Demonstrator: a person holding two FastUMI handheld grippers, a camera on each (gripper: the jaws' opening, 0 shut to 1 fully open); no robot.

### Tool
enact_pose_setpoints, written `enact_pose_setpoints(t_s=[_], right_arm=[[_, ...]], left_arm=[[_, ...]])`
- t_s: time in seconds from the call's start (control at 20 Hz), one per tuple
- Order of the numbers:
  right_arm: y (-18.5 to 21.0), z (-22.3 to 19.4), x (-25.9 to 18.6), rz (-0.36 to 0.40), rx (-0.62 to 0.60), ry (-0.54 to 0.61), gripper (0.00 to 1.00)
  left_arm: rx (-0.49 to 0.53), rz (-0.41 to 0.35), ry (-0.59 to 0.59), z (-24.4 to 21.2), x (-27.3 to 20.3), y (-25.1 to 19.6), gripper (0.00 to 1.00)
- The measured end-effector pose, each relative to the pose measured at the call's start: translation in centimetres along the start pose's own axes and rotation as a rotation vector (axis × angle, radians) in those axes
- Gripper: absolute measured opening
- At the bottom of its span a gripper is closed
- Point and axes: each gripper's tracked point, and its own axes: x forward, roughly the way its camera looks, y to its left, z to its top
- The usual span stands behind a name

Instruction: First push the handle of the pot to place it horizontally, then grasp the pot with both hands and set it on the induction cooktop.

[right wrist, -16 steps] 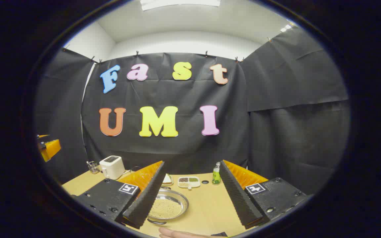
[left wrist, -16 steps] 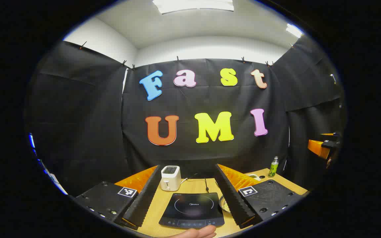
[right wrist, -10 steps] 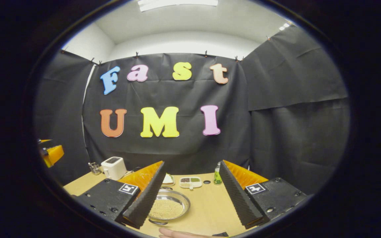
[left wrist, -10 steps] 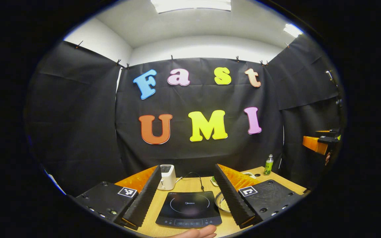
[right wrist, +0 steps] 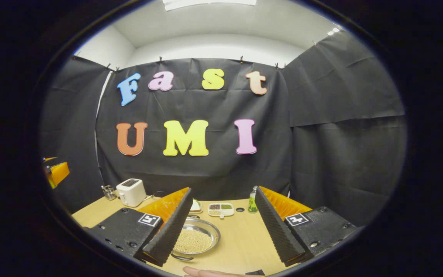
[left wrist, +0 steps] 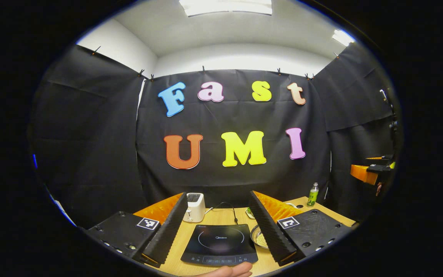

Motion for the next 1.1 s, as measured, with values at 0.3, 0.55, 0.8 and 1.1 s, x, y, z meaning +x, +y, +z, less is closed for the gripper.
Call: enact_pose_setpoints(t_s=[0.3, 0.55, 0.8, 1.1], right_arm=[[2.5, -3.3, 1.3, 0.043, -0.024, 0.080, 1.00], [4.9, -7.1, 2.9, 0.085, -0.018, 0.170, 0.96], [8.3, -11.3, 4.3, 0.178, -0.002, 0.271, 0.77], [12.3, -16.3, 5.2, 0.284, 0.015, 0.408, 0.35]], left_arm=[[0.001, -0.003, 0.005, -0.7, 0.0, 0.0, 0.95], [-0.033, -0.078, 0.019, -1.2, -0.5, -1.9, 0.96], [-0.015, -0.068, 0.000, -1.1, -1.2, -1.7, 0.95], [-0.033, -0.055, -0.019, -1.1, -1.6, -0.8, 0.96]])
